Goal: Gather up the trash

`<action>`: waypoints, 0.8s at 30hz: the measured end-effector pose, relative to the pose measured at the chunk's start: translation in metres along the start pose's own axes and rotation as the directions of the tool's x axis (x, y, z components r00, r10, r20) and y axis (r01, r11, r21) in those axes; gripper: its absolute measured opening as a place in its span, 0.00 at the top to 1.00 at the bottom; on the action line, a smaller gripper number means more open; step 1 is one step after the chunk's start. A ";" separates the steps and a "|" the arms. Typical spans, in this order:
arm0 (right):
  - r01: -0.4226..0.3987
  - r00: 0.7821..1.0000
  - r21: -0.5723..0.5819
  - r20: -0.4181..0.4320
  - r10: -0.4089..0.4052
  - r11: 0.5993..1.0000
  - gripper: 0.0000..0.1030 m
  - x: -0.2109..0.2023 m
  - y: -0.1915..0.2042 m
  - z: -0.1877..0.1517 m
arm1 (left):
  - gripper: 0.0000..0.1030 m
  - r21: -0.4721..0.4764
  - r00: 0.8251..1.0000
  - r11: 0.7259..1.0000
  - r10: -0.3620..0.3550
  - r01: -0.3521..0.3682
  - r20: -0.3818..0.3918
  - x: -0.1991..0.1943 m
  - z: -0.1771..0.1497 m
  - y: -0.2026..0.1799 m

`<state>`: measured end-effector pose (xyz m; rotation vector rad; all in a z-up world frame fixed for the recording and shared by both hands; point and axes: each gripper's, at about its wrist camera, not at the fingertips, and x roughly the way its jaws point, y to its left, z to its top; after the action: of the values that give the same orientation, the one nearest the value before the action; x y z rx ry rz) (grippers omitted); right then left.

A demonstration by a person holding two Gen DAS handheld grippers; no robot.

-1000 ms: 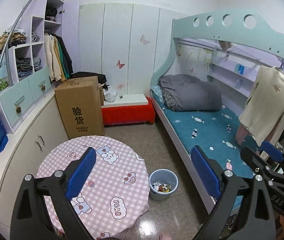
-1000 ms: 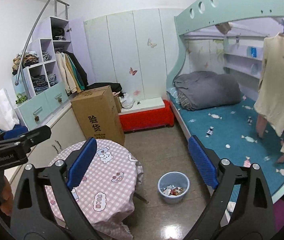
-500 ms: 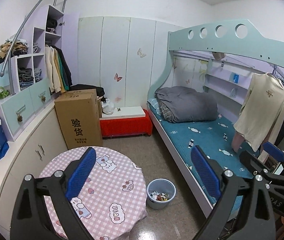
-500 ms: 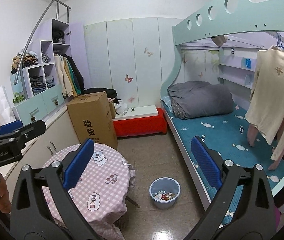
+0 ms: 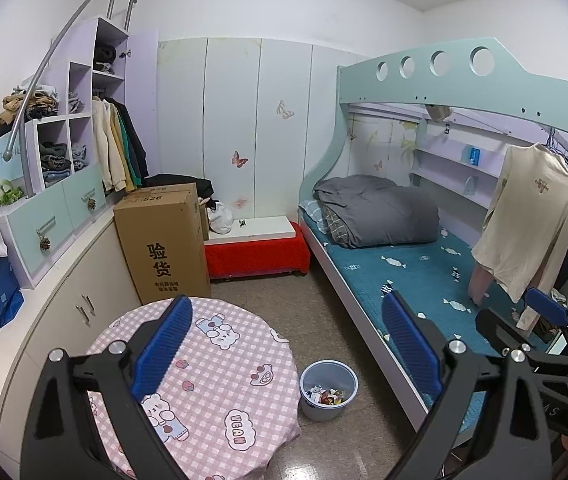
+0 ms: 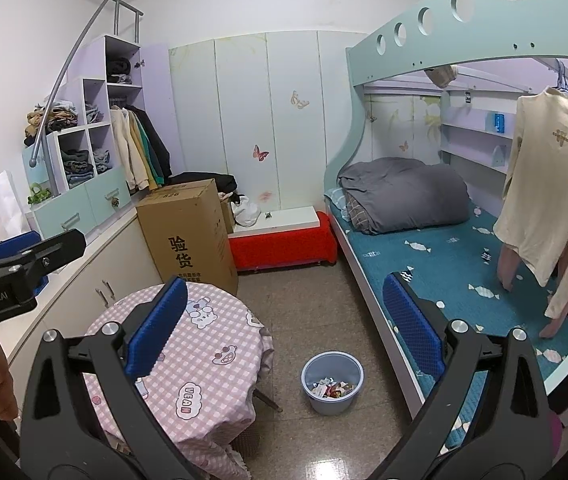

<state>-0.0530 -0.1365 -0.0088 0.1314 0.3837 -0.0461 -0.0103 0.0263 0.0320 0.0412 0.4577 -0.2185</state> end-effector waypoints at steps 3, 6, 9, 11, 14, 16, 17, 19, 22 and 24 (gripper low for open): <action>-0.002 1.000 -0.001 -0.002 0.002 1.000 0.07 0.003 -0.001 0.000 | 0.09 0.006 1.000 1.000 0.002 -0.002 0.000 0.000 0.000 -0.001; -0.002 1.000 0.002 -0.002 0.002 1.000 0.07 0.002 0.000 0.000 | 0.09 0.010 1.000 1.000 0.006 -0.006 -0.003 0.001 0.000 0.000; -0.004 1.000 0.002 -0.003 0.004 1.000 0.07 0.004 0.001 -0.001 | 0.09 0.009 1.000 1.000 0.008 -0.008 -0.006 0.003 0.000 0.000; -0.005 1.000 0.002 -0.004 0.005 1.000 0.07 0.005 0.002 -0.002 | 0.09 0.009 1.000 1.000 0.010 -0.010 -0.006 0.003 0.001 0.000; -0.009 1.000 0.005 -0.006 0.009 1.000 0.07 0.008 0.003 -0.004 | 0.09 0.011 1.000 1.000 0.010 -0.010 -0.005 0.004 0.002 0.001; -0.010 1.000 0.007 -0.007 0.010 1.000 0.07 0.010 0.004 -0.005 | 0.09 0.014 1.000 1.000 0.011 -0.011 -0.004 0.005 0.001 0.001; -0.010 1.000 0.008 -0.005 0.010 1.000 0.07 0.010 0.005 -0.006 | 0.09 0.015 1.000 1.000 0.011 -0.011 -0.004 0.005 0.002 0.002; -0.007 1.000 0.009 0.000 0.007 1.000 0.07 0.010 0.007 -0.005 | 0.09 0.017 1.000 1.000 0.010 -0.010 -0.004 0.005 0.002 0.001; -0.007 1.000 0.010 0.000 0.007 1.000 0.07 0.009 0.007 -0.006 | 0.09 0.019 1.000 1.000 0.011 -0.011 0.000 0.005 0.001 0.002; -0.007 1.000 0.010 -0.001 0.007 1.000 0.07 0.009 0.008 -0.006 | 0.09 0.020 1.000 1.000 0.010 -0.010 0.003 0.004 0.001 0.001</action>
<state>-0.0463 -0.1278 -0.0169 0.1422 0.3842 -0.0410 -0.0057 0.0265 0.0310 0.0632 0.4524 -0.2130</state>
